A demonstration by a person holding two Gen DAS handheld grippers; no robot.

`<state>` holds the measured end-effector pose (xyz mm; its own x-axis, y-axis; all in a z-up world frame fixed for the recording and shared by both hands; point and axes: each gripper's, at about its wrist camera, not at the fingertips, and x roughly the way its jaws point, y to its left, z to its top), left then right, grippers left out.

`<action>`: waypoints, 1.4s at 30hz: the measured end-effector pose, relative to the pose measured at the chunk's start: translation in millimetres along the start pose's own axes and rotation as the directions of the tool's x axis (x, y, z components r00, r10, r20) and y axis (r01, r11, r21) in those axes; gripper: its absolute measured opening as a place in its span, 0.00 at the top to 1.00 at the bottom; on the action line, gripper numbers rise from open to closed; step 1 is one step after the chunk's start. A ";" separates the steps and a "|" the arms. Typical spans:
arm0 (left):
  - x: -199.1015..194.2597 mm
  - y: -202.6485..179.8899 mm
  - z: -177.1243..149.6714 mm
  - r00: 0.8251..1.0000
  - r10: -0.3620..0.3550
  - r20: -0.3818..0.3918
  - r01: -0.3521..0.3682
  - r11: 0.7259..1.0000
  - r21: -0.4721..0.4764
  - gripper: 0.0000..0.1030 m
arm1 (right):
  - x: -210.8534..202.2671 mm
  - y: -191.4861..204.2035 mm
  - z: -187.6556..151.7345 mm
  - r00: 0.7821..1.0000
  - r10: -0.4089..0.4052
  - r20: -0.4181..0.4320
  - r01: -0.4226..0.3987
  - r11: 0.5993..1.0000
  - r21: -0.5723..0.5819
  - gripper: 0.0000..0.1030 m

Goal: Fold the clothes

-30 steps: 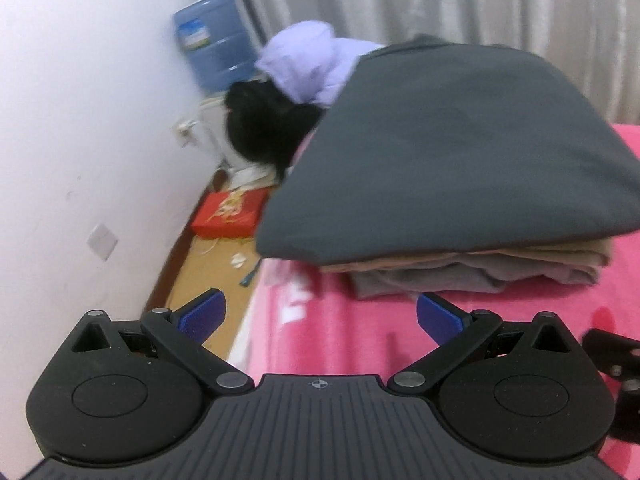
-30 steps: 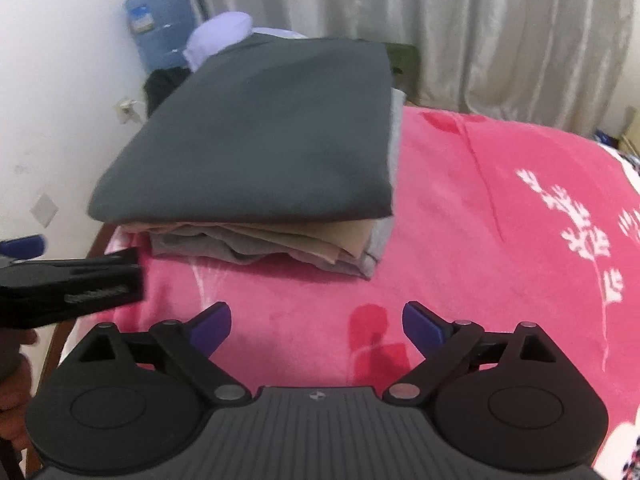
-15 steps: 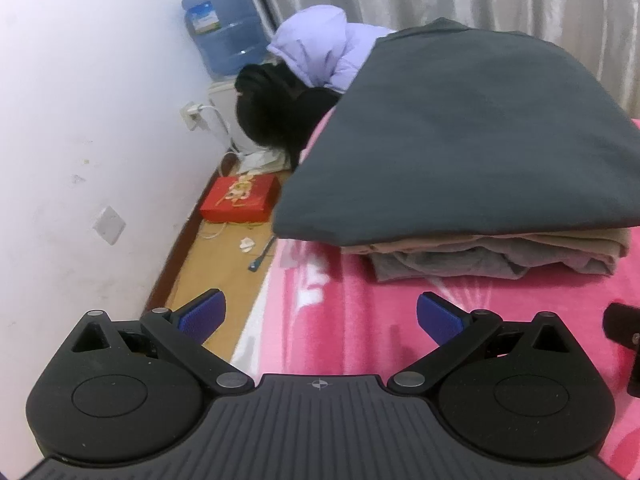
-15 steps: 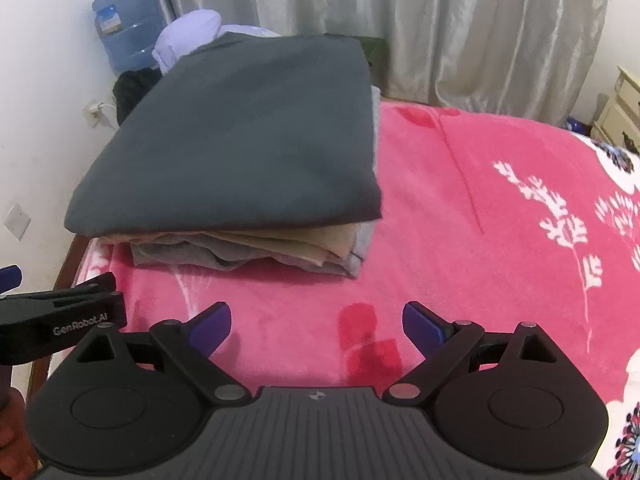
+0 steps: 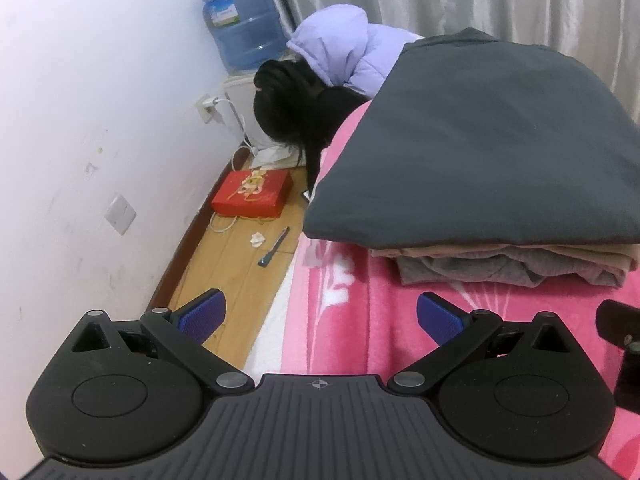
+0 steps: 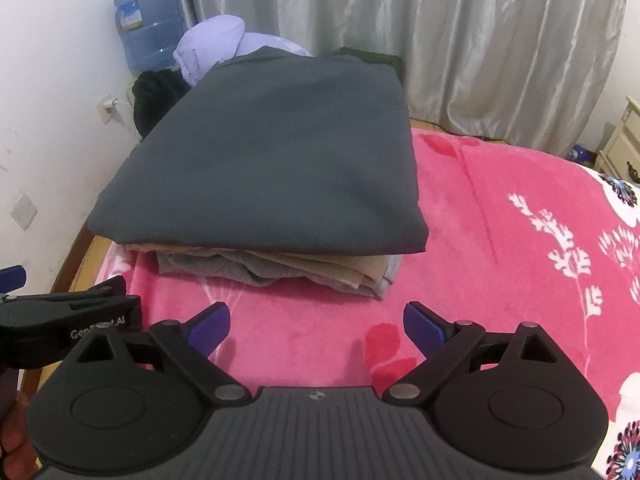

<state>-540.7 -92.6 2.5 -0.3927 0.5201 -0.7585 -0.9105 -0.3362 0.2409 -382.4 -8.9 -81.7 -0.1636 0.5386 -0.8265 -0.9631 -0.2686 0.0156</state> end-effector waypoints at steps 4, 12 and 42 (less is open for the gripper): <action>0.8 0.8 0.4 1.000 0.005 -0.004 -0.005 1.000 0.003 0.00 | 0.7 2.2 -0.5 1.000 -0.007 -0.006 0.007 1.000 0.007 0.07; 2.4 4.2 0.3 1.000 0.003 -0.017 -0.003 1.000 -0.004 0.00 | 2.1 6.5 -1.6 1.000 -0.022 -0.018 0.022 1.000 0.021 0.07; 0.8 1.3 -2.2 1.000 -0.012 -0.024 0.013 1.000 0.023 0.00 | 4.5 1.5 -0.9 0.999 -0.036 -0.041 0.038 0.998 0.041 0.06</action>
<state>-541.9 -94.4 0.9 -0.3784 0.5050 -0.7757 -0.9181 -0.3112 0.2454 -384.4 -7.6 -85.9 -0.1200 0.5151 -0.8487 -0.9766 -0.2151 0.0075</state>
